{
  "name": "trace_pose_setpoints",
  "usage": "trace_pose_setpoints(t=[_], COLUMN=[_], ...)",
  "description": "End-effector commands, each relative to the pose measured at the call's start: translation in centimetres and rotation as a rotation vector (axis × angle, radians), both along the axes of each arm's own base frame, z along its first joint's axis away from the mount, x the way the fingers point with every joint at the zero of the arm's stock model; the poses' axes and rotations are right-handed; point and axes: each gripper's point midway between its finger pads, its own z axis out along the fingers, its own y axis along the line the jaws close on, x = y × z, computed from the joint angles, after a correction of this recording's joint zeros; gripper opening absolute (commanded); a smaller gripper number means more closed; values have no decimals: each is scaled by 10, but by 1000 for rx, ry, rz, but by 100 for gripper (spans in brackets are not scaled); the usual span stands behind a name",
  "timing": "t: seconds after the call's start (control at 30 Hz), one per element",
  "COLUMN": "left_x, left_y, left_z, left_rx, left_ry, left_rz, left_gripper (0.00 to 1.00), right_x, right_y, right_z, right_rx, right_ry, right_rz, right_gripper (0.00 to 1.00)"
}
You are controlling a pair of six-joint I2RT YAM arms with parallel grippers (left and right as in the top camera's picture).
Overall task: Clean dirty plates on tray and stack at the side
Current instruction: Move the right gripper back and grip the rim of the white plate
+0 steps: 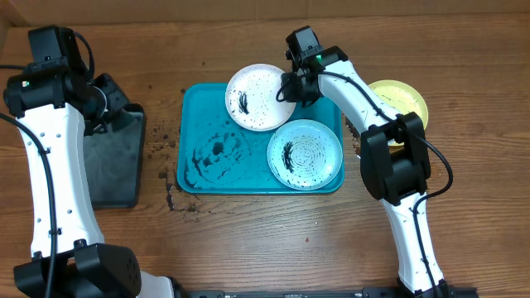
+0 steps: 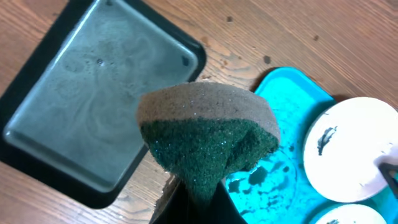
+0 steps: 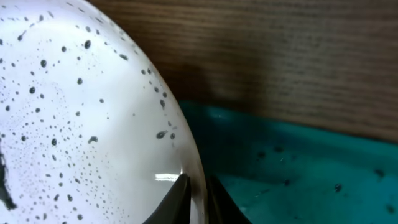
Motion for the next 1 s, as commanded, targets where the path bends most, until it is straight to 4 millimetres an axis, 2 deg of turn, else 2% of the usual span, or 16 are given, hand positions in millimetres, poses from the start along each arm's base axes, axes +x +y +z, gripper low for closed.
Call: trace_pose_setpoints(t=[0.0, 0.13, 0.27, 0.33, 0.37, 0.4, 0.47, 0.53, 0.67, 0.7, 0.73, 0.8, 0.97], left_x=[7, 10, 17, 20, 23, 24, 26, 28, 30, 30, 31, 32, 34], left_y=[-17, -29, -46, -54, -59, -62, -67, -71, -74, -74, -76, -78, -90], left_z=[-2, -6, -20, -30, -39, -45, -55, -63, -74, -76, -80, -83, -88], left_rx=[-22, -28, -36, -42, -47, -50, -55, -59, -64, -65, -66, -61, -57], left_ry=[-9, 1, 39, 66, 91, 107, 133, 154, 182, 186, 193, 203, 209], left_rz=[-86, -120, -165, -185, -199, -207, -219, -228, -236, -237, -246, -271, -311], left_gripper=[4, 4, 4, 4, 4, 4, 4, 4, 4, 4, 4, 4, 4], right_x=[-20, -38, -55, -63, -65, -65, -63, -59, -45, -43, -40, -37, -41], right_y=[30, 48, 69, 78, 81, 80, 81, 80, 77, 78, 78, 78, 83], right_z=[-1, -2, -3, -4, -4, -5, -4, -3, 0, 1, 1, 1, -3], right_rx=[92, 103, 106, 99, 85, 75, 73, 80, 101, 104, 101, 96, 91], right_ry=[68, 120, 149, 151, 147, 141, 130, 119, 80, 72, 54, 43, 42], right_rz=[33, 24, 17, 39, 45, 44, 44, 39, 30, 33, 41, 38, 48], right_gripper=[8, 8, 9, 15, 26, 31, 38, 40, 36, 31, 21, 14, 13])
